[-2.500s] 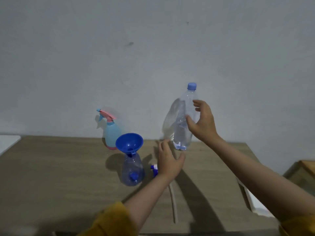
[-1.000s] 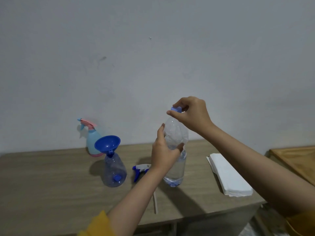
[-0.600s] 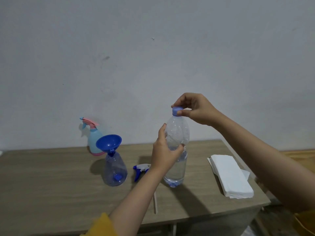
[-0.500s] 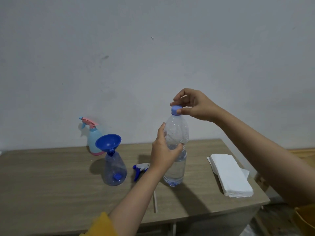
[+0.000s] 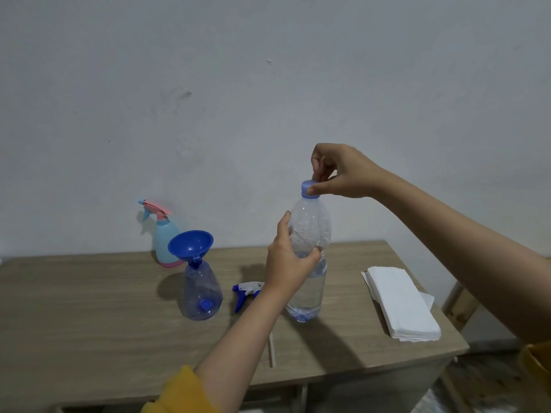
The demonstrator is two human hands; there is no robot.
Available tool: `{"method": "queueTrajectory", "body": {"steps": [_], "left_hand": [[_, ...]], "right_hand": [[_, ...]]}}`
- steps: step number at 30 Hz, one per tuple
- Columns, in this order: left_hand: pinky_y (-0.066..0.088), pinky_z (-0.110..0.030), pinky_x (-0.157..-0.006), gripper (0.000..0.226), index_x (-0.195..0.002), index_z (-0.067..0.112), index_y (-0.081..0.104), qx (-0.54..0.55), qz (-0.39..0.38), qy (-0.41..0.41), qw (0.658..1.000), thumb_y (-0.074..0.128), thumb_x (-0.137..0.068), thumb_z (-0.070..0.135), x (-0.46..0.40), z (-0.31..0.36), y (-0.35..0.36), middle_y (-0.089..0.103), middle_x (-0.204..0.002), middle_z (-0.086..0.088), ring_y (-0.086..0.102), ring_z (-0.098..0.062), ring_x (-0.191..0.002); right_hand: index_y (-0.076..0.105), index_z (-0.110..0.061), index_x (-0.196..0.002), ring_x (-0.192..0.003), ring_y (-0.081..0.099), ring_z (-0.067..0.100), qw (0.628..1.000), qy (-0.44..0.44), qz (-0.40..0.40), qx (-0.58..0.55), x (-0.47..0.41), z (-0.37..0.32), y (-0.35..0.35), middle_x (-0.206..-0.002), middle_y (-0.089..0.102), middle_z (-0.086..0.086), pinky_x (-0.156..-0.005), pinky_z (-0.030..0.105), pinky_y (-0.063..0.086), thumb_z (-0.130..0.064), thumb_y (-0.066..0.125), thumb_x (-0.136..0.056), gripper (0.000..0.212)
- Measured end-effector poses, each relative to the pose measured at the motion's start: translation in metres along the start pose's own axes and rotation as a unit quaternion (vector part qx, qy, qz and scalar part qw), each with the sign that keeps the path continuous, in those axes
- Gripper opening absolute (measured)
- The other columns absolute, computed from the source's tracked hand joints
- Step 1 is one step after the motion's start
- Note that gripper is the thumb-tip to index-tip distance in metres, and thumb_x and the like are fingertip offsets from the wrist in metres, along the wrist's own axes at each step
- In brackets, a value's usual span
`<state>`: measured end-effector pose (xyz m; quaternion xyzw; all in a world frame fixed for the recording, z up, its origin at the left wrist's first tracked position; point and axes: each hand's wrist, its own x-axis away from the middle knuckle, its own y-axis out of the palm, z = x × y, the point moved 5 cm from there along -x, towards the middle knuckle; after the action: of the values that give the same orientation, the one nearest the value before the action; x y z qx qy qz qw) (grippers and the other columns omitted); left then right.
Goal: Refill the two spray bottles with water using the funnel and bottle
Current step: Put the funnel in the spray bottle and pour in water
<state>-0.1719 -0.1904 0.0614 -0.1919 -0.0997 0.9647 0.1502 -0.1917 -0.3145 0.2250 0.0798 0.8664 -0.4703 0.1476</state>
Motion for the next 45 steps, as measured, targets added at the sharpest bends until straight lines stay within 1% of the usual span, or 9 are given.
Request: {"method": "queueTrajectory", "body": {"steps": [7,13,18,25,29,32,35,38,45], "left_hand": [[0.049,-0.041,-0.097,0.088,-0.140,0.038,0.022,-0.003,-0.002,0.002,1.000,0.075,-0.070,0.033,0.001,0.000,-0.001,0.046,-0.141,-0.002,0.049,-0.018,-0.126],[0.049,-0.038,-0.098,0.090,-0.143,0.034,0.019,-0.007,-0.013,-0.001,1.000,0.076,-0.073,0.032,0.001,0.001,0.000,0.042,-0.144,-0.003,0.046,-0.019,-0.129],[0.050,-0.036,-0.097,0.089,-0.142,0.036,0.020,-0.012,-0.008,0.000,1.000,0.076,-0.073,0.032,0.001,0.002,-0.001,0.044,-0.143,-0.002,0.047,-0.019,-0.128],[0.049,-0.038,-0.098,0.090,-0.142,0.036,0.022,-0.014,-0.004,0.001,1.000,0.076,-0.071,0.032,-0.001,-0.001,-0.002,0.047,-0.140,-0.003,0.050,-0.017,-0.125],[0.048,-0.037,-0.099,0.090,-0.143,0.035,0.022,-0.010,-0.004,0.001,1.000,0.077,-0.071,0.030,-0.001,-0.002,-0.003,0.047,-0.140,-0.004,0.050,-0.016,-0.124],[0.048,-0.036,-0.100,0.091,-0.144,0.034,0.021,-0.006,-0.010,0.004,1.000,0.077,-0.072,0.029,0.000,-0.003,-0.003,0.046,-0.140,-0.004,0.049,-0.017,-0.125],[0.048,-0.038,-0.099,0.092,-0.143,0.035,0.021,-0.009,-0.009,0.005,1.000,0.077,-0.070,0.031,-0.002,-0.003,-0.003,0.047,-0.140,-0.006,0.051,-0.017,-0.123],[0.048,-0.038,-0.099,0.093,-0.143,0.035,0.020,-0.014,-0.007,0.003,1.000,0.077,-0.069,0.033,-0.003,-0.002,-0.003,0.048,-0.139,-0.007,0.053,-0.017,-0.122],[0.048,-0.042,-0.099,0.094,-0.144,0.031,0.021,-0.016,-0.012,0.007,1.000,0.078,-0.070,0.029,-0.003,-0.004,-0.003,0.049,-0.138,-0.010,0.051,-0.019,-0.124]], "right_hand": [[0.040,-0.018,-0.078,-0.084,0.066,0.026,0.999,-0.020,-0.037,-0.030,-0.003,0.008,0.001,-0.090,0.071,0.007,-0.081,0.050,0.054,-0.002,0.072,-0.076,0.036],[0.059,-0.021,-0.108,-0.079,0.067,0.011,0.998,0.053,0.010,0.034,-0.004,0.007,0.001,-0.085,0.070,-0.001,-0.071,0.028,0.054,-0.048,0.085,-0.060,0.061],[0.064,-0.015,-0.097,-0.066,0.063,0.011,0.998,0.048,0.021,-0.024,-0.006,0.005,0.007,-0.078,0.071,0.001,-0.065,0.034,0.053,-0.024,0.088,-0.065,0.041],[0.057,-0.008,-0.095,-0.095,0.068,0.021,0.980,-0.009,-0.082,-0.181,-0.006,0.008,0.003,-0.103,0.069,0.020,-0.083,0.032,0.056,0.021,0.064,-0.075,0.036],[0.058,-0.005,-0.117,-0.099,0.067,0.018,0.972,-0.031,-0.021,-0.231,-0.007,0.008,-0.012,-0.108,0.066,0.020,-0.086,0.027,0.055,0.013,0.058,-0.086,0.036],[0.062,-0.013,-0.119,-0.094,0.070,0.016,0.966,-0.020,0.057,-0.253,0.007,0.016,-0.016,-0.101,0.065,0.013,-0.070,0.015,0.049,-0.001,0.058,-0.092,0.030],[0.068,-0.009,-0.095,-0.077,0.071,0.008,0.938,0.027,0.175,-0.298,0.035,0.044,0.004,-0.085,0.068,0.013,-0.063,0.010,0.046,-0.005,0.065,-0.088,0.009],[0.071,-0.015,-0.078,-0.077,0.070,0.016,0.895,0.120,0.282,-0.323,0.077,0.096,0.052,-0.079,0.073,0.008,-0.073,0.024,0.054,-0.012,0.077,-0.078,0.007],[0.071,-0.015,-0.092,-0.088,0.067,0.015,0.869,0.355,0.242,-0.245,0.186,0.184,0.199,-0.087,0.071,-0.002,-0.085,0.033,0.055,-0.014,0.080,-0.074,0.020]]}}
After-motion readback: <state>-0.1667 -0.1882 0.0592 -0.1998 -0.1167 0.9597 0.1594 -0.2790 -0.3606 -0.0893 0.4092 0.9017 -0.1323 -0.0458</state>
